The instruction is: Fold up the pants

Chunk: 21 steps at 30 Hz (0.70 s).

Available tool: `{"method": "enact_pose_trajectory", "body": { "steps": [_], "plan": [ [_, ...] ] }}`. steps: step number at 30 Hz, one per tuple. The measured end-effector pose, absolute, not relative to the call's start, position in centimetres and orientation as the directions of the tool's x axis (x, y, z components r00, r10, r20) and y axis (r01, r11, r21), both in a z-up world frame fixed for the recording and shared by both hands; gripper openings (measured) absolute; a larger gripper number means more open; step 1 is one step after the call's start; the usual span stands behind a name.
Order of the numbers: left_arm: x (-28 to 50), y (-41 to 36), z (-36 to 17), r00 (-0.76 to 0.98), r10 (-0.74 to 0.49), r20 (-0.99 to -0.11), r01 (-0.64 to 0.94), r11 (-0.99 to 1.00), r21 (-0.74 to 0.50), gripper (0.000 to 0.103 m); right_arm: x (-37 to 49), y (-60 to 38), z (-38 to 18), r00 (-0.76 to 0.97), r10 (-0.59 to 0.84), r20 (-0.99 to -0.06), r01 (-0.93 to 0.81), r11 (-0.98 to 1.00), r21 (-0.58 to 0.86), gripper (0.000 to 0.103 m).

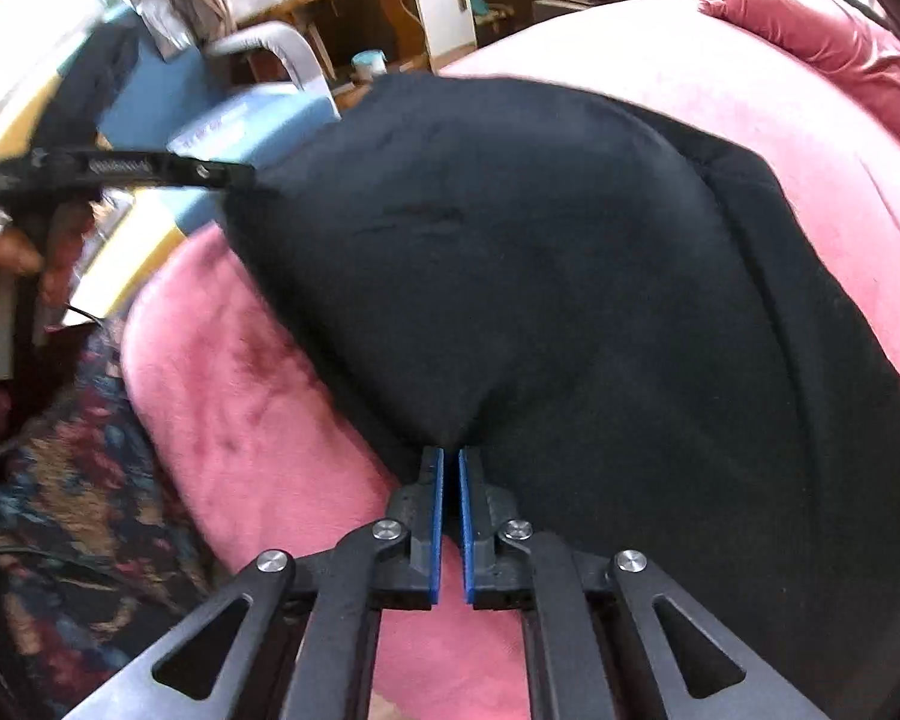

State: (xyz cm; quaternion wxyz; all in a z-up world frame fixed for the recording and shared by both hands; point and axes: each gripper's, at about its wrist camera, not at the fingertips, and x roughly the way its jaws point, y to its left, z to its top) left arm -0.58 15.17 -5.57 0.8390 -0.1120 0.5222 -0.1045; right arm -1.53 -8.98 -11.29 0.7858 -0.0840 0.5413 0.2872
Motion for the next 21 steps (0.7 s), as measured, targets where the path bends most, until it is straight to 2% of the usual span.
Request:
{"method": "enact_pose_trajectory", "body": {
  "steps": [1,3,5,7,10,12,15,20,21],
  "plan": [
    [-0.7,15.5,-5.3,0.436,-0.278,-0.856,0.05,0.957,-0.285,0.007,-2.1,-9.3,-10.5,0.243,0.385,-0.89,-0.557,0.807,0.197,0.0],
    [-0.9,16.4,-4.7,0.448,-0.253,-0.857,0.03,0.963,-0.269,0.007,-2.9,-9.1,-10.2,0.209,0.436,-0.875,-0.579,0.777,0.249,0.0],
    [-1.1,17.1,-4.4,0.452,-0.201,-0.869,-0.001,0.974,-0.226,0.007,-3.6,-8.5,-11.5,0.223,0.36,-0.906,-0.592,0.788,0.168,0.0],
    [-1.3,17.1,-4.1,0.452,-0.191,-0.871,0.003,0.977,-0.213,0.007,-3.2,-9.1,-12.8,0.196,0.362,-0.911,-0.558,0.805,0.2,0.0],
    [-1.3,15.9,-3.0,0.482,-0.213,-0.85,0.052,0.975,-0.215,0.008,-2.8,-10.1,-12.8,0.203,0.376,-0.904,-0.514,0.827,0.229,0.001],
    [-1.1,13.9,-2.6,0.488,-0.231,-0.842,0.118,0.973,-0.199,0.022,-2.9,-11.1,-12.1,0.228,0.406,-0.885,-0.482,0.837,0.259,0.001],
    [-0.9,10.8,-2.7,0.476,-0.302,-0.826,0.23,0.949,-0.215,0.025,-3.3,-12.8,-10.9,0.27,0.402,-0.875,-0.442,0.859,0.258,0.001],
    [0.4,6.2,-4.9,0.417,-0.301,-0.858,0.316,0.933,-0.174,0.026,-3.3,-15.2,-10.1,0.343,0.369,-0.864,-0.335,0.907,0.254,0.002],
    [0.5,5.4,-6.1,0.383,-0.252,-0.889,0.313,0.941,-0.131,0.026,-3.3,-15.5,-10.3,0.343,0.349,-0.872,-0.317,0.917,0.242,0.002]
  ]
}}
